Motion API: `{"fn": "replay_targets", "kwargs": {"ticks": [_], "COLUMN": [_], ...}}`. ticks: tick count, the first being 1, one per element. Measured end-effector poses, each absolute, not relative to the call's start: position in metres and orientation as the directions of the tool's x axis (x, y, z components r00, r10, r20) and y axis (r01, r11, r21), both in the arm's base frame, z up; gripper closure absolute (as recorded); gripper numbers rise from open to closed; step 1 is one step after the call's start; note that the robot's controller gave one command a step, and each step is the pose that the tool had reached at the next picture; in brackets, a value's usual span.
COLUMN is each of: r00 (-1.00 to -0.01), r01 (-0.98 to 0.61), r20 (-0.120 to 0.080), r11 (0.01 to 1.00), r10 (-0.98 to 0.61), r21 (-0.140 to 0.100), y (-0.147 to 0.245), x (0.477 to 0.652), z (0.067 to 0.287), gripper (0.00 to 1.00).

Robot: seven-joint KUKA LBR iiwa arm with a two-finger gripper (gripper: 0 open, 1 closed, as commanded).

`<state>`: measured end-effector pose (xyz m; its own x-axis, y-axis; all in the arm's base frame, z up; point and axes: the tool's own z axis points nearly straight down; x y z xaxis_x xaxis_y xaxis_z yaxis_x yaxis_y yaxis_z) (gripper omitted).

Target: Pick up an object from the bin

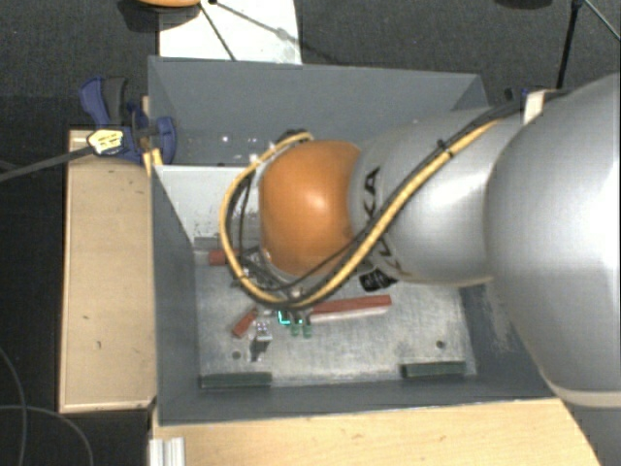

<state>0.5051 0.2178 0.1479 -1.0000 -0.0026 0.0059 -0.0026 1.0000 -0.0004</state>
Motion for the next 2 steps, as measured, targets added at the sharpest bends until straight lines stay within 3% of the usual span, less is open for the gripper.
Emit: {"fn": "replay_targets", "kwargs": {"ticks": [1,2], "r00": [-1.000,-0.975], "r01": [0.002,-0.221], "r20": [-0.001,-0.003], "r11": [1.000,0.975], "r10": [0.002,-0.221], "r21": [0.001,0.000], "y": [0.217,0.188], "x": [0.507,0.561], "z": [0.152,0.073], "gripper": [0.00,1.00]}}
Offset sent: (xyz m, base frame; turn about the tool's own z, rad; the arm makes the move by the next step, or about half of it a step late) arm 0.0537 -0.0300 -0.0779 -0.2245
